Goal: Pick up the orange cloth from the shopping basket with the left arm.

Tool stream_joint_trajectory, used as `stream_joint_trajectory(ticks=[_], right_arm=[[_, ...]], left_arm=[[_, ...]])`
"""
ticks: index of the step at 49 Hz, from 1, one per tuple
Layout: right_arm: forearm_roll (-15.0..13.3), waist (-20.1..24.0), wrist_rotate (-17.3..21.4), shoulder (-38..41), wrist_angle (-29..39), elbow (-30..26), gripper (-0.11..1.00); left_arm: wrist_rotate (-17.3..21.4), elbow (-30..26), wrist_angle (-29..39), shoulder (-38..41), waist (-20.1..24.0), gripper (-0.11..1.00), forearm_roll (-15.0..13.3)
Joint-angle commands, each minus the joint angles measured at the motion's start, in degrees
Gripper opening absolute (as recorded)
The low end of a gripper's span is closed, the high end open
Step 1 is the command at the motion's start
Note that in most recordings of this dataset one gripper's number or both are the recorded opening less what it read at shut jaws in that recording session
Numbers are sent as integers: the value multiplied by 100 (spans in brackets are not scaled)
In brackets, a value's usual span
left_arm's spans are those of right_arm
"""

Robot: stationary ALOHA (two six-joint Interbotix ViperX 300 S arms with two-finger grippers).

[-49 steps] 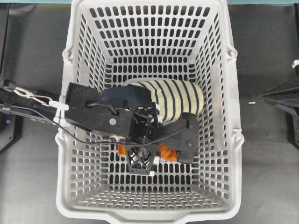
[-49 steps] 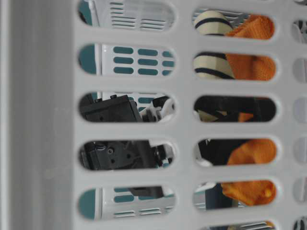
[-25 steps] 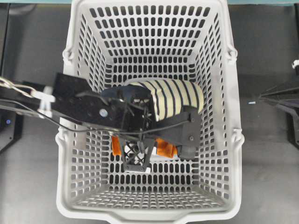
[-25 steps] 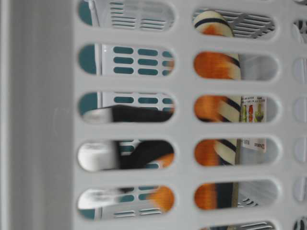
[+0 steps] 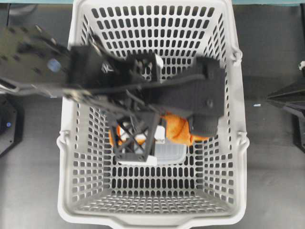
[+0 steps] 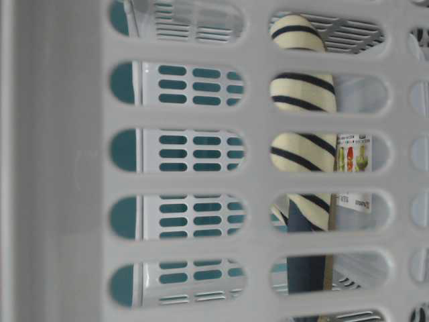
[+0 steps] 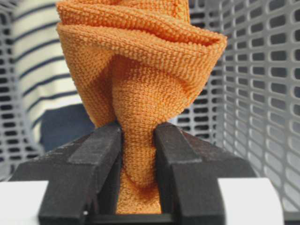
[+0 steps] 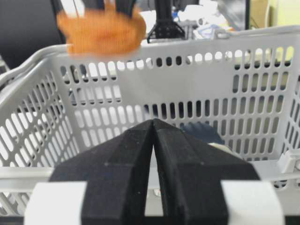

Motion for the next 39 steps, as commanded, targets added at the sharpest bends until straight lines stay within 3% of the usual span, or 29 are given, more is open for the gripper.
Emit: stream_joint_trajectory(ticks=[1, 7, 39], right_arm=[[26, 0, 9, 18, -26, -44, -1], [26, 0, 9, 18, -26, -44, -1], [26, 9, 9, 18, -18, -35, -1]], left_arm=[[0, -527, 360, 44, -9, 18, 18], [0, -738, 606, 176, -18, 18, 18], [-9, -738, 606, 246, 44, 18, 18]])
